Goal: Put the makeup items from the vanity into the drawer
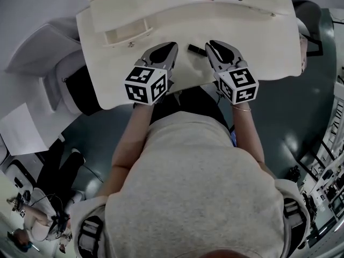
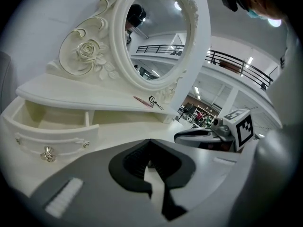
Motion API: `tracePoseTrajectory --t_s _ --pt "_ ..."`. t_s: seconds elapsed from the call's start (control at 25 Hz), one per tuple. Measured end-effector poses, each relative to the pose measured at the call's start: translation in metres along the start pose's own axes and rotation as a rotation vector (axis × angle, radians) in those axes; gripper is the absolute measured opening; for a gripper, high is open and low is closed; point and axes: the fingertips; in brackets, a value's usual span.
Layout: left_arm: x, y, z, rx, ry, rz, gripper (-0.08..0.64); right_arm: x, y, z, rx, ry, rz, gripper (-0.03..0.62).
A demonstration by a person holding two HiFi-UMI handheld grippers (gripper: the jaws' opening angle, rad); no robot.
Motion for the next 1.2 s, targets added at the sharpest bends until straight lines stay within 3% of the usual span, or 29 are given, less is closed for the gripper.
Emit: tracePoseTrajectory --t_s 0.52,1.2 --pt "-0.005 0.036 0.015 -0.107 0.008 -0.019 0.009 -0.002 0.051 0.008 -0.119 -0.032 0.074 0.129" --pt "-0.010 0.055 0.013 -0.154 0.007 -0.043 0.009 -0.013 0.078 0.031 -0.246 -0.046 -0.020 0.124"
Point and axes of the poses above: the fingertips, and each gripper's own axes: z forward along the fingers, x to its right, y out of its underside, and after that the axes turned 9 degrees about -y, right-handed
